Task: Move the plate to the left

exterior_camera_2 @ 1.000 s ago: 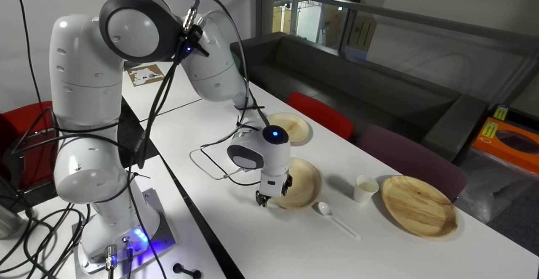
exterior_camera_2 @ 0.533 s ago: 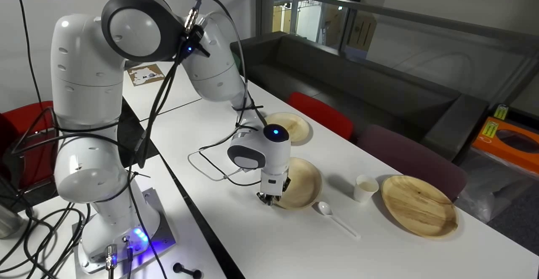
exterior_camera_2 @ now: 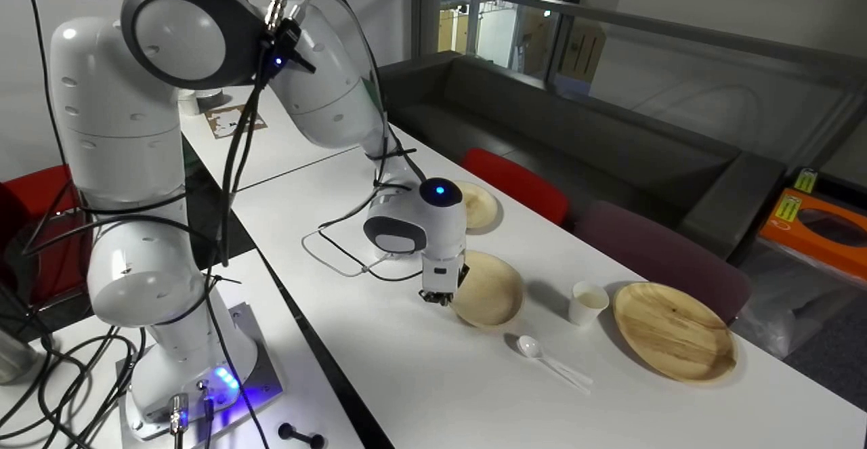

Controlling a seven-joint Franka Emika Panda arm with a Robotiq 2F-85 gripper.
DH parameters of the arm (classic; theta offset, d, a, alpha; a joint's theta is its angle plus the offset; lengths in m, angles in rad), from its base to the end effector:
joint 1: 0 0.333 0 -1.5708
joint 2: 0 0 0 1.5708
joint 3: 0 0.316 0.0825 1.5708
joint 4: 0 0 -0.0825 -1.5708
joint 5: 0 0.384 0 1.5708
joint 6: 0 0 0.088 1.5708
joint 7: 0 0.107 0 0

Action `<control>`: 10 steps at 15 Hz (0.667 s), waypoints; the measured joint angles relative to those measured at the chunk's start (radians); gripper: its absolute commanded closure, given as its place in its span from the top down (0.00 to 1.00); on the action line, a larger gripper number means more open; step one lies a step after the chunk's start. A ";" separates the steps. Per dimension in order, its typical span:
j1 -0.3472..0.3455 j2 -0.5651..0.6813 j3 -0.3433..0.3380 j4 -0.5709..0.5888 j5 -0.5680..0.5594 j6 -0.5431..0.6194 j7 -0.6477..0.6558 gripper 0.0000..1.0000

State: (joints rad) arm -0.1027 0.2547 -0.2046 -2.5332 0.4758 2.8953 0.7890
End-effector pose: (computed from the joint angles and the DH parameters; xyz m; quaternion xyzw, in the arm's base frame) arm 0.4324 -0.1702 0.1911 -0.7152 0.6949 -0.0476 0.0586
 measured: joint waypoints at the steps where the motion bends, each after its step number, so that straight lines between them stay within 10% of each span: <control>1: 0.000 -0.033 0.015 -0.012 0.000 -0.001 -0.012 0.02; 10: 0.049 -0.443 0.116 -0.187 0.140 -0.032 -0.209 0.01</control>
State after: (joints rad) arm -0.0541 -0.1878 -0.0886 -2.7200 0.6155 2.8638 0.5801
